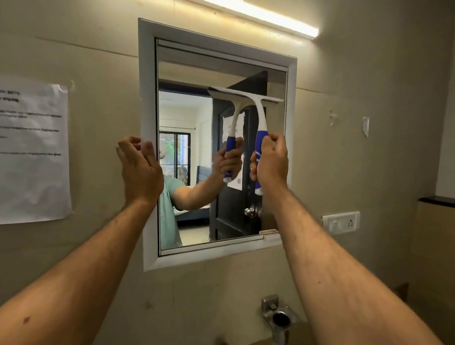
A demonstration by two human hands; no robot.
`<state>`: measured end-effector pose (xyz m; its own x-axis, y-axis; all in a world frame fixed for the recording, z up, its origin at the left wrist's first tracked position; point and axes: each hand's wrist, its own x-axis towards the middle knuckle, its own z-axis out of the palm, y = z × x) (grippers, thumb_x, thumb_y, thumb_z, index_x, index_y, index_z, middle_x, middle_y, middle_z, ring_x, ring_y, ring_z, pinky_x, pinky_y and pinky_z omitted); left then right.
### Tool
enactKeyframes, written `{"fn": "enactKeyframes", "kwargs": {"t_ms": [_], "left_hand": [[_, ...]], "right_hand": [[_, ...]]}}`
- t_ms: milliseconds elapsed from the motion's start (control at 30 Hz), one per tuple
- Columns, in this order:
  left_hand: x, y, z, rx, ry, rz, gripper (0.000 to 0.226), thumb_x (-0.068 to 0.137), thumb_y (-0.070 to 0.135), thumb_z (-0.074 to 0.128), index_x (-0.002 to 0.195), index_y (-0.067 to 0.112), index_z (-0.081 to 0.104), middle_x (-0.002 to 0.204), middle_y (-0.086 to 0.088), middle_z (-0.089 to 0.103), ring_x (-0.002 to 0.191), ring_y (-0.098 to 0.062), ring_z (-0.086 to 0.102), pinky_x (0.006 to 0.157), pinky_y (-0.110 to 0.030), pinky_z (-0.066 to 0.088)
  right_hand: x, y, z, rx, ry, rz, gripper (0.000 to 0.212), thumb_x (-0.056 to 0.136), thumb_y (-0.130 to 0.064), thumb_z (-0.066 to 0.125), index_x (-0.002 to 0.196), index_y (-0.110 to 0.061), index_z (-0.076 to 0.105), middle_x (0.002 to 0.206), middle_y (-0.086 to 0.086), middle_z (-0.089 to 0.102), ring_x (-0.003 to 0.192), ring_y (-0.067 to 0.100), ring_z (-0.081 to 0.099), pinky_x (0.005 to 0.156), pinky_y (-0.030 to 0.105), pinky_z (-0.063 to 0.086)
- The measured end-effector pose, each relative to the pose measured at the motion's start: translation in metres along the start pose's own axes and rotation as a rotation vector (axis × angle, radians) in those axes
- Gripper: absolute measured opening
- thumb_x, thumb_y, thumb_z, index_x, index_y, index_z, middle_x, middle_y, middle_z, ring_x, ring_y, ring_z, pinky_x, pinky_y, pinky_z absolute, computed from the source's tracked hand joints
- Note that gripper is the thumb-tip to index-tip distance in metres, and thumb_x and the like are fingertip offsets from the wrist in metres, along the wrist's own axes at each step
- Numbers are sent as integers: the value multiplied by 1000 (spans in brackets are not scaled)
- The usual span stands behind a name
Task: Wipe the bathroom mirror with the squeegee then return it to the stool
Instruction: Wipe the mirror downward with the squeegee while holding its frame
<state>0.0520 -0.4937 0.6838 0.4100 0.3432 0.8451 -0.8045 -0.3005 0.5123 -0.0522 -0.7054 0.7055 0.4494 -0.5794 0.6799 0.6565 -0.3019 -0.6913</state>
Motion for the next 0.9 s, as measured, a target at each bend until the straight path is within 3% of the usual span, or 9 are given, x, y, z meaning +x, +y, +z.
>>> {"fn": "enactKeyframes", "kwargs": {"t_ms": [100,200,267,333,433,633,800,900], "left_hand": [[-1,4,1,4,-4,11,35,103,30,37,115,-3,39,115,-18,44,83,-8,39,69,-22,33],[-3,4,2,4,4,9,36,103,32,36,115,-1,39,115,-17,44,84,-10,40,71,-25,34],[-3,4,3,0,6,5,36,103,34,35,116,0,38,116,-16,44,84,-12,41,72,-28,36],[-3,4,3,0,10,7,37,103,34,35,117,0,38,117,-16,44,84,-10,41,72,-27,36],[-4,5,1,16,10,19,36,103,32,36,117,-1,38,117,-17,44,83,-3,37,71,-22,32],[-5,1,4,17,18,12,34,103,33,36,116,3,39,116,-16,45,82,-9,41,72,-26,35],[-6,10,2,14,-2,-1,35,103,29,37,118,-3,38,118,-19,44,80,-9,41,59,3,32],[-7,10,1,16,-6,-4,37,103,31,36,119,-3,37,119,-20,44,81,-11,43,59,2,33]], "right_hand": [[-10,22,-9,-33,-13,56,20,104,-38,38,119,-31,49,82,8,60,55,13,53,45,24,44],[-18,46,-13,-118,36,47,20,103,-47,36,117,-39,48,96,11,62,73,18,59,62,32,53],[-11,41,-11,-164,81,7,27,102,-48,36,114,-31,53,97,7,63,82,20,61,71,35,54],[0,24,-5,-177,95,-40,33,104,-46,36,108,-21,58,87,2,61,78,15,60,67,29,49],[18,1,3,-188,93,-106,30,105,-42,35,93,-24,56,78,-1,58,72,13,58,65,25,48],[10,30,-8,-201,88,18,30,104,-46,32,98,-26,54,84,4,58,76,18,58,69,34,49],[6,30,-7,-207,156,-4,32,104,-44,35,103,-20,57,83,0,59,79,18,62,73,36,56],[32,-6,2,-152,152,-74,33,104,-42,36,94,-19,58,79,-1,59,73,15,59,69,31,52]]}}
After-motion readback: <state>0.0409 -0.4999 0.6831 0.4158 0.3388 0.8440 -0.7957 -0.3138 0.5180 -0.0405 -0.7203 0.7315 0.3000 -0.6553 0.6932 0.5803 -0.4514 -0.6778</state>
